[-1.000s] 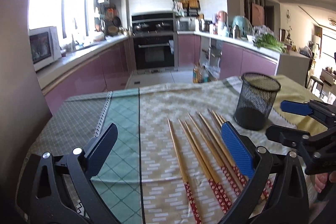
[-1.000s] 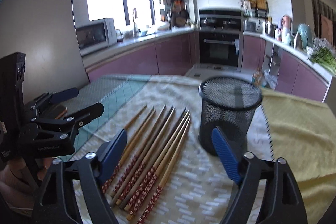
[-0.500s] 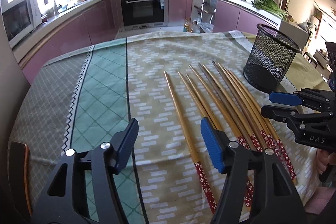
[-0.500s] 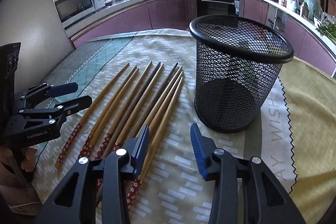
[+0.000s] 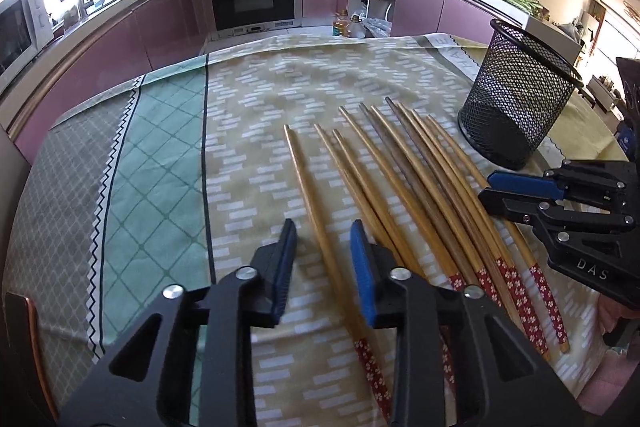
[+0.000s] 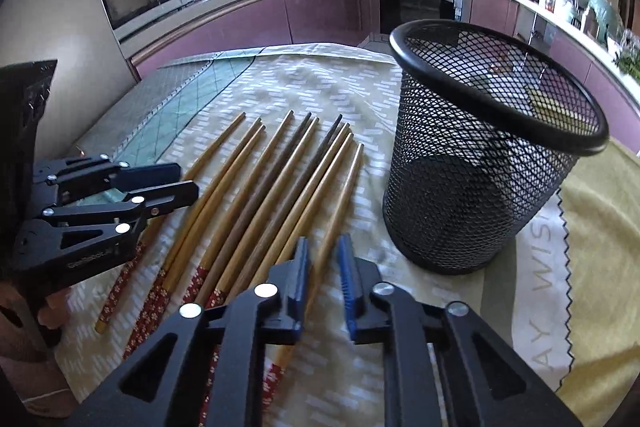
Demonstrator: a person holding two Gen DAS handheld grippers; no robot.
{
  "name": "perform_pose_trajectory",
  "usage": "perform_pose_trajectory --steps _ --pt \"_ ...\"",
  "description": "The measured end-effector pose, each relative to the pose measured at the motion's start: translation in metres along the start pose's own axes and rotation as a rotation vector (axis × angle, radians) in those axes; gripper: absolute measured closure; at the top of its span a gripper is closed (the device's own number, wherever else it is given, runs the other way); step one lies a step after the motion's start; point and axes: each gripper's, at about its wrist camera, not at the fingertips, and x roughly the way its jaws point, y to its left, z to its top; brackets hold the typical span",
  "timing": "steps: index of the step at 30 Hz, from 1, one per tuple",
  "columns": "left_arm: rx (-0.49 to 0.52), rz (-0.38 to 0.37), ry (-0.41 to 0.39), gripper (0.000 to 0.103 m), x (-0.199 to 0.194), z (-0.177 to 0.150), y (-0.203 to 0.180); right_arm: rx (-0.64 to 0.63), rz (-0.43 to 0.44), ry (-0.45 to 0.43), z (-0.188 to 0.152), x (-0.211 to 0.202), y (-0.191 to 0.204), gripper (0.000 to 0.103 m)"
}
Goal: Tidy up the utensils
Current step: 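Close the left tool on a chopstick while the right tool grasps another, lifting both upright, then lower the left tool's chopstick into the mesh cup while the right tool inserts its own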
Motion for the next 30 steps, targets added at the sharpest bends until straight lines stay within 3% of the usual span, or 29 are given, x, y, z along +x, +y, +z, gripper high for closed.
perform_pose_trajectory --steps 2,13,19,30 --pt "-0.012 -0.004 -0.002 0.092 0.001 0.001 0.0 0.02 0.013 -0.002 0.0 0.0 -0.003 0.094" --pt "-0.075 -0.041 -0.033 0.096 -0.016 -0.006 0.006 0.04 0.092 -0.059 -0.005 -0.025 -0.012 0.097" --pt "-0.081 -0.149 -0.085 0.096 -0.05 0.001 0.008 0.025 0.141 -0.159 -0.002 -0.06 -0.015 0.097" --pt "-0.034 -0.336 -0.267 0.096 -0.134 0.034 -0.011 0.044 0.181 -0.349 0.011 -0.119 -0.031 0.097"
